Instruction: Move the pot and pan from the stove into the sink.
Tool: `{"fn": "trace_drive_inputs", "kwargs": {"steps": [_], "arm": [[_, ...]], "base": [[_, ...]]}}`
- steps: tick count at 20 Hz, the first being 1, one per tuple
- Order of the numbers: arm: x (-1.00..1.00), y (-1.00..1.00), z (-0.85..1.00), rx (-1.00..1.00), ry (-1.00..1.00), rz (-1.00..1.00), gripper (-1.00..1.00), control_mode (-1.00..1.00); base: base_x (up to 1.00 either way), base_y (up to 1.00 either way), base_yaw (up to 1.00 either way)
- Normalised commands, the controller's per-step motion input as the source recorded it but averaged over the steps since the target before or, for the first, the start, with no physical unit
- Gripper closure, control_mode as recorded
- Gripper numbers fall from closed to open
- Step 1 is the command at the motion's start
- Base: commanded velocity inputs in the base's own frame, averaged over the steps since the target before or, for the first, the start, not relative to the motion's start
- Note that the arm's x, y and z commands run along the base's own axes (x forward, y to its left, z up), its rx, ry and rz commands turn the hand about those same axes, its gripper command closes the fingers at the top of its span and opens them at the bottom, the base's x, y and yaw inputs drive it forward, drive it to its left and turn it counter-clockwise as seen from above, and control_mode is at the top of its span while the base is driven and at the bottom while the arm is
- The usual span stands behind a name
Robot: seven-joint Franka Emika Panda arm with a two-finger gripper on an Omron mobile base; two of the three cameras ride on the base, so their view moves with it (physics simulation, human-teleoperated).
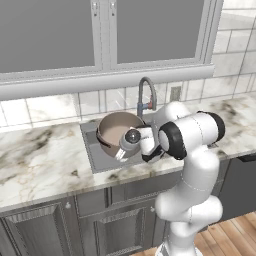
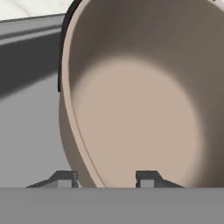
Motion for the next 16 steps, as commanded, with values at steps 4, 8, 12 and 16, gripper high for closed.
{"fn": "trace_drive_inputs", "kwargs": {"steps": [4,8,12,16], "arm": [[0.18,0.03,-0.09,0.00,0.00,0.00,1.00,-1.00],[0.24,0.07,-0.08,0.00,0.00,0.00,1.00,-1.00],[0.30,0.13,-0.08,0.00,0.00,-0.01,1.00,-1.00],[0.31,0.13,-0.10,0.00,0.00,-0.01,1.00,-1.00]], "base": [[0.00,0.00,0.00],[0.00,0.00,0.00],[0.00,0.00,0.00],[0.00,0.00,0.00]]}}
